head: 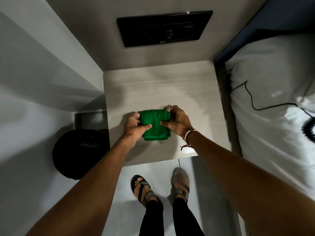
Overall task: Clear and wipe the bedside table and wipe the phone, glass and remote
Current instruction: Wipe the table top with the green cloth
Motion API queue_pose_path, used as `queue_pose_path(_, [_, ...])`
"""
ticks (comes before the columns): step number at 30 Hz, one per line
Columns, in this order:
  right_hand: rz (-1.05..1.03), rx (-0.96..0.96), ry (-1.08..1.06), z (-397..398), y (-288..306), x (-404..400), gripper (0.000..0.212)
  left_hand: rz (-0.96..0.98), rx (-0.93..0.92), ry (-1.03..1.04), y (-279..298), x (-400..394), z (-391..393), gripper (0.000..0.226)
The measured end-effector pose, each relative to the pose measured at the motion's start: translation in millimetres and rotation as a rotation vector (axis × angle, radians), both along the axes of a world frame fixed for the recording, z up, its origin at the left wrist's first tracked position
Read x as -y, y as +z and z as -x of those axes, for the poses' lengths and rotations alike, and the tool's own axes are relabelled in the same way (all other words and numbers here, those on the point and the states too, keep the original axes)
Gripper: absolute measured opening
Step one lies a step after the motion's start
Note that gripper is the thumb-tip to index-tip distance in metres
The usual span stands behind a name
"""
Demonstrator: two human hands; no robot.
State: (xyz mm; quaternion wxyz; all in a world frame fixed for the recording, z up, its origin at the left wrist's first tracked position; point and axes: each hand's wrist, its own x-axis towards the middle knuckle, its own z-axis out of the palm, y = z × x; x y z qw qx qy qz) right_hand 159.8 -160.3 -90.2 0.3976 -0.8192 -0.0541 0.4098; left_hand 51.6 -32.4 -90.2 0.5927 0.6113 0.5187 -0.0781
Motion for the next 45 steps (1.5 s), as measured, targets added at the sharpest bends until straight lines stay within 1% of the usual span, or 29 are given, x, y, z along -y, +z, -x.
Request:
queue_pose_path(3, [-0.049, -0.084, -0.038, -2.5, 2.4, 1.0, 0.047, 0.002, 0.014, -0.013, 4.7, -2.0, 0.9, 0.046])
queue_pose_path(7, [-0.101, -0.133, -0.081, -1.7, 0.4, -3.3, 0.045, 0.032, 0.036, -0.034, 7.8, -7.0, 1.3, 0.036])
queue_pose_path(8, [-0.118, -0.144, -0.086, 2.6, 16.6, -5.7, 0.044, 0.023, 0.057, -0.026, 24.4, -8.8, 6.9, 0.035])
queue_pose_path(11, [-0.153, -0.188, -0.121, 5.1, 20.6, -11.2, 0.042, 0.043, 0.078, -0.015, 30.8, -11.7, 7.6, 0.035])
queue_pose_path(14, [-0.157, -0.185, -0.146, 5.3, 41.1, -12.8, 0.042, 0.044, 0.098, -0.019, 54.4, -13.9, 4.6, 0.035])
queue_pose_path(18, [-0.170, -0.171, -0.124, -4.2, 78.3, -18.5, 0.041, 0.021, 0.142, -0.025, 89.2, -19.2, -7.0, 0.042])
queue_pose_path(22, [-0.193, -0.133, -0.145, -13.4, 107.1, -21.4, 0.035, 0.005, 0.179, -0.023, 112.3, -22.7, -15.3, 0.035])
queue_pose_path(24, [-0.203, -0.147, -0.164, -14.1, 114.8, -24.3, 0.039, -0.030, 0.178, -0.015, 114.6, -26.6, -15.1, 0.031])
queue_pose_path(28, [-0.286, -0.326, -0.213, -3.0, 112.5, -34.4, 0.051, -0.112, 0.171, 0.018, 102.4, -34.5, 0.3, 0.030])
queue_pose_path(30, [-0.289, -0.361, -0.208, 7.6, 106.0, -43.9, 0.056, -0.172, 0.145, 0.026, 92.4, -39.3, 12.6, 0.029])
queue_pose_path(33, [-0.211, -0.301, -0.195, 27.0, 87.9, -62.6, 0.056, -0.248, 0.067, 0.048, 76.2, -50.7, 29.7, 0.031])
queue_pose_path(37, [-0.097, -0.226, -0.217, 47.1, 59.4, -88.5, 0.046, -0.392, -0.058, 0.054, 53.0, -67.8, 44.9, 0.035])
queue_pose_path(39, [-0.037, -0.150, -0.181, 53.6, 45.2, -97.0, 0.042, -0.394, -0.077, 0.079, 38.9, -74.1, 51.0, 0.041])
queue_pose_path(41, [-0.001, -0.119, -0.173, 58.4, 31.0, -102.3, 0.038, -0.376, -0.111, 0.086, 23.7, -77.9, 56.2, 0.048])
queue_pose_path(45, [0.051, -0.050, -0.115, 64.1, 12.7, -104.0, 0.028, -0.389, -0.193, 0.020, 4.2, -76.8, 64.4, 0.054])
